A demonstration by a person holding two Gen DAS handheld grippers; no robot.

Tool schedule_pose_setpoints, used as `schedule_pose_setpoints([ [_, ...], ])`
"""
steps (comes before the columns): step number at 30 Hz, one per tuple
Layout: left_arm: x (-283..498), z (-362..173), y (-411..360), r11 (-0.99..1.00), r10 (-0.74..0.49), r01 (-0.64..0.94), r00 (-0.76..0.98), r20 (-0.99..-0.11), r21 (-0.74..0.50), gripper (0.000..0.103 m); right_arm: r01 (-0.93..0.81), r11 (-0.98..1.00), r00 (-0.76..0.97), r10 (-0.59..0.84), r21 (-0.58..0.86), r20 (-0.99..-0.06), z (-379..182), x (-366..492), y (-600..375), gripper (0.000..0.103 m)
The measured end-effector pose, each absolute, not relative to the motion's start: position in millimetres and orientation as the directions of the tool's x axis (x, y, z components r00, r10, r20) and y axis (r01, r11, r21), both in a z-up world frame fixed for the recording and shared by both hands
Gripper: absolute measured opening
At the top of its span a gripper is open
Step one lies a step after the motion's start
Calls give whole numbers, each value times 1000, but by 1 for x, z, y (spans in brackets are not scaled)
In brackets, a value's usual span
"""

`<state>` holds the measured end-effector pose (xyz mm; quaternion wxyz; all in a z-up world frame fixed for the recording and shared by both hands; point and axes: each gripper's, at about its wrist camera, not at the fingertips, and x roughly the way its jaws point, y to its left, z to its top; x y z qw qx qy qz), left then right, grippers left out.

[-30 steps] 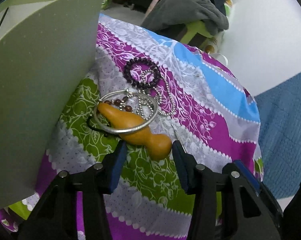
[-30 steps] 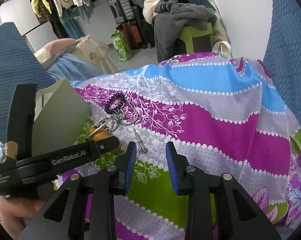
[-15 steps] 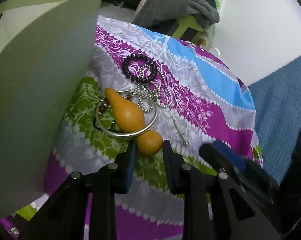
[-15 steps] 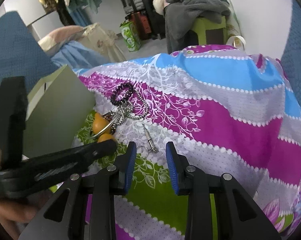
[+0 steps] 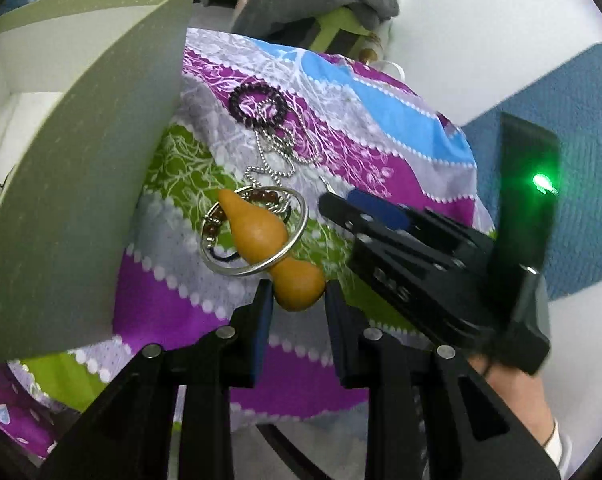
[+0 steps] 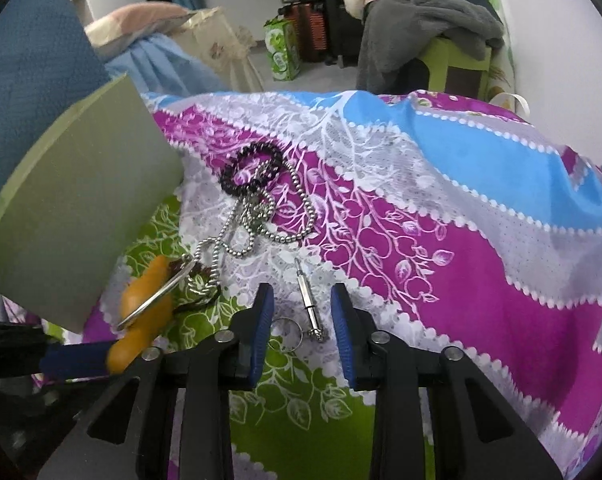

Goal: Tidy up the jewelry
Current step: 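Grasp the orange gourd pendant with the left tool while the right tool grasps the silver pin keychain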

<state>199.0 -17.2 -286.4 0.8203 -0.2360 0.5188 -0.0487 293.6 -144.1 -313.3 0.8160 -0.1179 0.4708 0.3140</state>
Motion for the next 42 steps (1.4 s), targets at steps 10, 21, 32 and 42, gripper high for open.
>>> schedule_pose_setpoints([
  [10,177,-289,-17,906,-336,-105,406,-850,-409,27,-602,791,335,371,106,-866,-313,284,-151,4],
  [21,171,-295,-15,881,-320,-194,427,-846,-431,33,-540,829,322,365,148,-873,-299,251,-177,4],
  [32,179,-302,-34,900,-231,-236,457,-859,-367,31,-497,853,305,343,159,-888,-302,246,-185,4],
  [42,177,-275,-28,902,-278,-161,492,-825,-400,27,-514,826,301,427,232,-852,-303,260,-178,14],
])
